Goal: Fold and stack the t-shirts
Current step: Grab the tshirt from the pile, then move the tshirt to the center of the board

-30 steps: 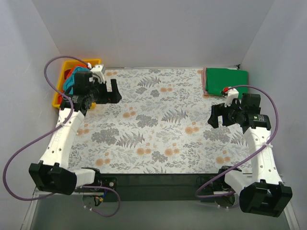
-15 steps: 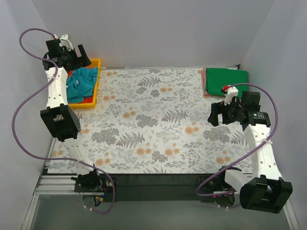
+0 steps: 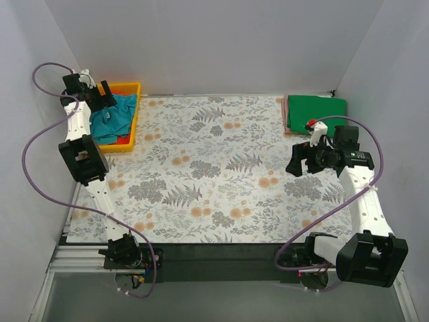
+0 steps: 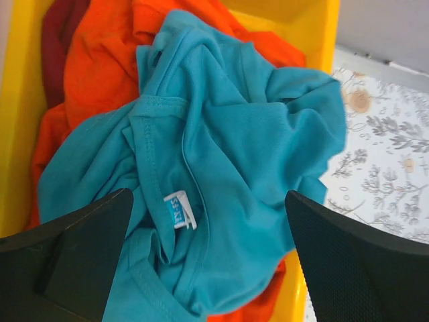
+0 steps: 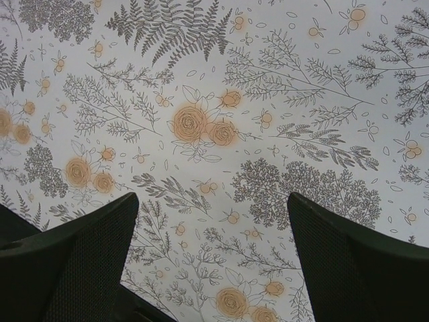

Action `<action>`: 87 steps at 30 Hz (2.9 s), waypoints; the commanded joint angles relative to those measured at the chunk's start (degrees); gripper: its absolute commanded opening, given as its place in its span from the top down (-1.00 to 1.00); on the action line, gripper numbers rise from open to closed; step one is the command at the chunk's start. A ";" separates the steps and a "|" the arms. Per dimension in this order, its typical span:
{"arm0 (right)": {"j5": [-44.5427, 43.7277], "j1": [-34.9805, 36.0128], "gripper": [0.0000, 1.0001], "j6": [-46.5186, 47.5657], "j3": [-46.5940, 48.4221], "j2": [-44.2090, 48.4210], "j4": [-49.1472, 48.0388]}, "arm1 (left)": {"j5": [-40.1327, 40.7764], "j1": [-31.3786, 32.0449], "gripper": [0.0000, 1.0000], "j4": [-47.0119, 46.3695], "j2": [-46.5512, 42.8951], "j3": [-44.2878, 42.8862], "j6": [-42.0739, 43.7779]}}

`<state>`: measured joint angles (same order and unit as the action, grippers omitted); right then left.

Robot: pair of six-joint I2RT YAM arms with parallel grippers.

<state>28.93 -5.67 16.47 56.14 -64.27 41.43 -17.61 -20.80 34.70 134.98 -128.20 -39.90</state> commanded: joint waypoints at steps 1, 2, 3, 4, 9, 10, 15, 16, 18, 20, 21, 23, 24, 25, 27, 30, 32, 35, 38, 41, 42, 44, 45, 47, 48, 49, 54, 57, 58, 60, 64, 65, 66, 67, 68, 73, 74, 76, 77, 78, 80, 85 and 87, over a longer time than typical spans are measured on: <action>1.75 -0.39 -0.97 0.41 -0.06 -1.03 -1.35 | 0.38 0.41 -0.93 -1.83 1.86 -3.89 1.67; 1.66 -0.39 -0.97 0.41 -0.07 -1.21 -1.26 | 0.29 0.41 -0.92 -1.83 2.48 -4.16 1.67; 1.57 -0.39 -0.97 0.41 -0.15 -1.30 -1.26 | -0.06 0.32 -0.91 -1.91 3.27 -3.90 1.67; 1.22 -0.39 -0.97 0.49 -0.24 -1.56 -1.35 | -0.93 0.41 -0.88 -2.00 3.45 -3.64 1.75; 1.04 -0.39 -0.97 0.58 -0.33 -2.26 -1.26 | -4.36 0.49 -0.72 -2.00 1.61 2.07 1.40; 1.04 -0.39 -0.97 0.58 -0.24 -2.35 -1.35 | -4.98 0.49 -0.64 -2.09 0.21 4.60 1.23; 1.30 -0.39 -0.97 0.49 -0.42 -1.91 -1.26 | -6.92 0.49 -0.24 -3.32 -4.54 9.81 0.96; 1.31 -0.39 -0.97 0.58 -0.50 -1.56 -1.26 | -6.83 0.49 -0.17 -3.49 -5.94 10.16 0.79; 1.31 -0.39 -0.97 0.58 -0.77 -1.12 -1.26 | -6.48 0.49 0.01 -3.67 -7.27 9.99 0.53; 1.22 -0.39 -0.97 0.49 -0.94 -0.51 -1.35 | -6.04 0.49 0.13 -4.11 -9.28 9.64 0.17; 1.31 -0.39 -0.97 0.58 -1.12 -0.24 -1.26 | -5.78 0.49 0.27 -4.37 -9.90 9.55 0.09; 1.48 -0.39 -0.97 0.49 -1.21 0.28 -1.35 | -5.68 0.41 0.42 -4.46 -11.13 9.03 -0.09; 1.48 -0.39 -0.97 0.49 -1.38 0.55 -1.35 | -5.86 0.49 0.50 -4.29 -12.10 8.59 -0.09; 1.48 -0.39 -0.97 0.49 -1.47 0.90 -1.26 | -6.21 0.49 0.68 -4.20 -12.54 8.32 -0.09; 1.48 -0.39 -0.97 0.49 -1.65 1.25 -1.35 | -6.39 0.49 0.90 -3.94 -13.59 7.01 -0.18; 1.48 -0.48 -0.97 0.49 -1.74 1.87 -1.35 | -6.30 0.49 1.00 -2.62 -13.86 4.03 -0.62; 1.48 -0.48 -0.97 0.49 -1.82 2.22 -1.35 | -6.83 0.49 1.00 -1.83 -13.95 2.44 -0.62; 1.39 -0.48 -0.96 0.49 -1.82 2.40 -1.44 | -7.79 0.49 1.00 -1.39 -14.39 -0.29 -1.23; 1.13 -0.48 -0.97 0.49 -1.91 2.66 -1.61 | -9.55 0.49 1.00 -1.74 -15.53 -3.63 -2.98; 1.31 -0.57 -0.97 0.49 -1.82 2.66 -1.53 | -14.19 0.41 1.00 -2.35 -17.28 -6.96 -5.62; 1.22 -0.57 -0.97 0.41 -1.82 2.75 -1.53 | -16.99 1.02 1.00 -2.18 -17.81 -7.67 -5.98; 1.31 -0.57 -0.97 0.41 -1.74 2.83 -1.61 | -18.69 2.24 1.00 -2.27 -20.53 -8.64 -6.07; 1.31 -0.66 -0.97 0.32 -1.65 2.83 -1.62 | -19.04 3.99 1.00 -2.35 -21.67 -8.56 -5.81; 1.48 -0.66 -0.97 0.23 -1.65 3.01 -1.53 | -19.05 6.28 1.00 -2.27 -23.79 -8.47 -4.49; 1.40 -0.83 -0.97 0.14 -1.47 3.10 -1.53 | -17.22 8.91 1.00 -2.27 -25.97 -8.56 -3.09; 1.48 -0.83 -0.97 0.06 -1.47 3.19 -1.53 | -16.42 10.50 1.00 -2.35 -26.78 -8.64 -3.08; 1.40 -1.27 -0.96 -0.30 -1.21 3.62 -1.53 | -13.42 19.98 1.00 -4.02 -32.04 -9.35 -0.35; 0.96 -1.62 -0.97 -0.39 -1.21 4.15 -1.61 | -14.03 26.13 1.00 -4.90 -33.63 -9.26 -0.96; 0.78 -1.80 -0.97 -0.47 -1.12 4.24 -1.53 | -14.38 27.46 1.00 -5.25 -34.68 -9.35 -1.23; 0.69 -2.15 -0.97 -0.65 -1.12 4.59 -1.44 | -15.87 30.62 1.00 -6.48 -35.66 -9.08 -2.46; 0.87 -2.50 -0.97 -0.74 -1.38 5.12 -1.35 | -19.83 33.10 1.00 -8.51 -37.77 -5.93 -8.43; 0.61 -2.59 -0.97 -0.82 -1.21 5.12 -1.35 | -20.44 33.28 1.00 -8.51 -38.81 -2.61 -8.53; 0.26 -2.68 -0.97 -0.91 -1.12 5.21 -1.26 | -20.71 33.45 1.00 -8.59 -39.78 0.20 -8.44; -0.01 -2.85 -0.97 -0.91 -0.95 5.38 -1.35 | -20.63 33.45 1.00 -8.77 -40.57 2.93 -8.27; -0.36 -2.94 -0.97 -1.00 -0.86 5.47 -1.35 | -20.71 33.45 1.00 -8.86 -41.37 9.05 -7.05; -2.21 -3.73 -0.97 -0.82 -0.42 6.44 -1.35 | -20.19 33.63 1.00 -10.26 -46.82 26.31 -5.28; -2.38 -3.91 -0.97 -0.74 -0.42 6.53 -1.26 | -20.88 33.63 1.00 -10.18 -47.08 28.60 -3.62; -2.74 -3.91 -0.97 -0.48 -0.15 6.35 -0.92 | -19.24 33.63 0.16 -7.55 -46.74 33.35 0.16; -2.65 -4.00 -0.97 -0.21 0.02 6.26 -0.74 | -18.00 33.63 -0.25 -4.49 -46.74 34.32 1.13; -2.13 -4.00 -0.97 0.05 0.28 5.83 -0.39 | -17.38 32.93 -0.57 -3.33 -46.74 36.34 3.32; -1.60 -3.91 -0.97 0.93 0.55 5.39 0.23 | -21.64 31.35 -0.81 -2.44 -48.05 38.89 3.60; 4.29 -3.91 -0.97 4.97 0.90 -0.14 2.94 | -23.26 29.94 -0.85 -0.95 -49.81 43.11 4.91; 5.26 -3.73 -0.97 7.87 1.08 -3.30 4.61 | -23.44 29.94 -0.86 1.33 -49.99 44.70 6.66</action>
<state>30.50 -9.37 19.99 55.18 -64.36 42.96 -38.70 8.82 33.21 89.47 -84.97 -36.71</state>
